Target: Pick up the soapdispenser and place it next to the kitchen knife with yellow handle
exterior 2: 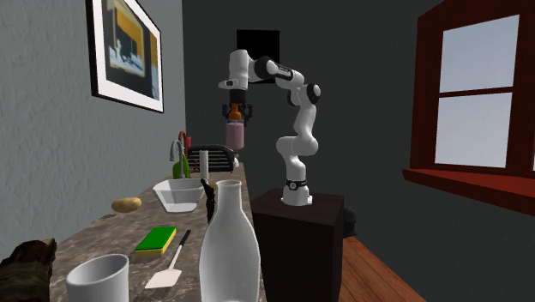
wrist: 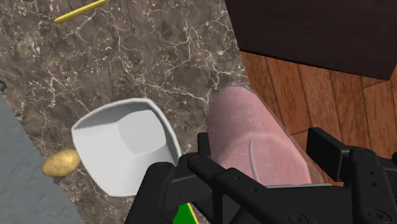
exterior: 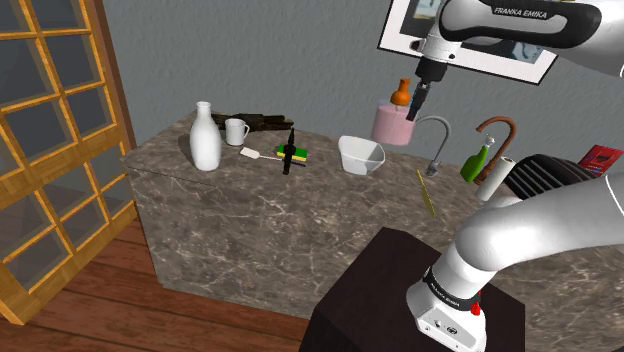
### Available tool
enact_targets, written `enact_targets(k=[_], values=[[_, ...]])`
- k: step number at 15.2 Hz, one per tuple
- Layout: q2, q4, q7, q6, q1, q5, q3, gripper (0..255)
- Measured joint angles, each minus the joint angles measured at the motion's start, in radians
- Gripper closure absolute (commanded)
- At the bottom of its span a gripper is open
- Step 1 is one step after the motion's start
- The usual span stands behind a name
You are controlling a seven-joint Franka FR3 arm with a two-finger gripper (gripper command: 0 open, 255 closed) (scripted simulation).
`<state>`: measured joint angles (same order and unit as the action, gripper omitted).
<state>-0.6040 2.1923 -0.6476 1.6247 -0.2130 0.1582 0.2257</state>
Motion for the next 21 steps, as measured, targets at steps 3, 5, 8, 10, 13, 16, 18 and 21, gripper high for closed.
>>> enact_targets(k=[3, 5, 8, 10, 13, 16, 18, 21], values=[[-0.05, 0.022, -0.061, -0.019, -0.027, 0.035, 0.046, 255], [-0.092, 0.041, -0.1, -0.037, -0.047, 0.06, 0.073, 255], [-0.141, 0.065, -0.153, -0.052, -0.074, 0.096, 0.114, 255], [-0.175, 0.083, -0.197, -0.061, -0.095, 0.127, 0.15, 255], [-0.213, 0.079, -0.266, -0.089, -0.125, 0.171, 0.2, 255], [-0.232, 0.065, -0.336, -0.104, -0.148, 0.216, 0.258, 255], [-0.25, 0.053, -0.38, -0.122, -0.164, 0.242, 0.288, 255], [-0.256, 0.03, -0.447, -0.129, -0.179, 0.284, 0.346, 255]])
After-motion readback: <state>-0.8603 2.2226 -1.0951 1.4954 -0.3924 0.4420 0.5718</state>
